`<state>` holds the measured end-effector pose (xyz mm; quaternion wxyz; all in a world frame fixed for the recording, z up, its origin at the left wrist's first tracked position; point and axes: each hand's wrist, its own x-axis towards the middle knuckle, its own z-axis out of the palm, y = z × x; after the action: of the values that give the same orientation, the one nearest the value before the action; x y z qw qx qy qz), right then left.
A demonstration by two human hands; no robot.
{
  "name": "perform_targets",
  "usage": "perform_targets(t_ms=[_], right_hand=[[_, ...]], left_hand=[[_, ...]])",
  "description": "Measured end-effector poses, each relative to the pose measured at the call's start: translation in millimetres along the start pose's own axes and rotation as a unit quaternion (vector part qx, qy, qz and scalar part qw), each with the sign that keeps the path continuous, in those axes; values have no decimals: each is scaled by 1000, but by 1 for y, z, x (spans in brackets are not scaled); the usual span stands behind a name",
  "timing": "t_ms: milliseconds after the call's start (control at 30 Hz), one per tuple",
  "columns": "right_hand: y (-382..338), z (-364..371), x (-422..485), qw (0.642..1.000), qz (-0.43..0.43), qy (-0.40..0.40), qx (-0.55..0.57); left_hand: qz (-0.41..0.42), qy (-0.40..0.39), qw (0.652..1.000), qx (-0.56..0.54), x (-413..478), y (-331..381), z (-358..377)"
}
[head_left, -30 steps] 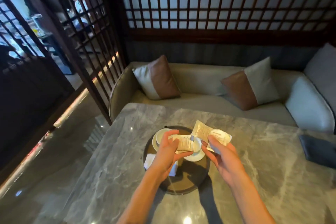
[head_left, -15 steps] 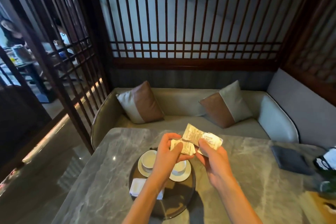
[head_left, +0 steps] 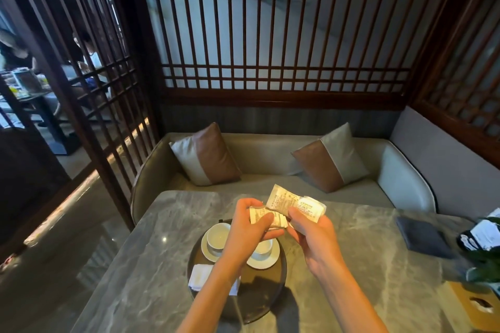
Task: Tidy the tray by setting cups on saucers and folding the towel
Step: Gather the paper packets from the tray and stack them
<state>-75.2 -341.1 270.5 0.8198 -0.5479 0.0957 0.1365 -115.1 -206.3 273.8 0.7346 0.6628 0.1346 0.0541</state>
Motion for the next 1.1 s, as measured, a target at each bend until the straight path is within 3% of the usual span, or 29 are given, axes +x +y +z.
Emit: perform_targets(t_ms=[133,300,433,567,733,833,900,1000,1100], right_hand=[[0,-5,0,1000,-2,-11,-28],[-21,-17,13,996,-32,8,-85],[-32,-15,14,983,-36,-50,-175],[-25,-7,7,970,-50,-41,-235],[-18,-3,2,965,-44,-90,-243],[-19,-11,8,974,-3,-122,-189],[-25,-20,14,990,64,-103,-71],[-33,-33,20,980,145,-96,99],[-35,-37,19,983,128,-114,64]], left_hand=[[-63,-23,994,-91,-4,1,-6],[-44,-14,996,-75,-7,2,-5],[-17,-28,999,-34,-5,5,0],[-20,-45,994,-99,0,8,4],[73,-31,994,75,3,-1,7],[63,-30,996,63,9,0,5],[20,-20,1000,-10,13,1,1],[-18,13,1000,-18,18,0,-5],[-43,3,998,-35,20,-1,-6]])
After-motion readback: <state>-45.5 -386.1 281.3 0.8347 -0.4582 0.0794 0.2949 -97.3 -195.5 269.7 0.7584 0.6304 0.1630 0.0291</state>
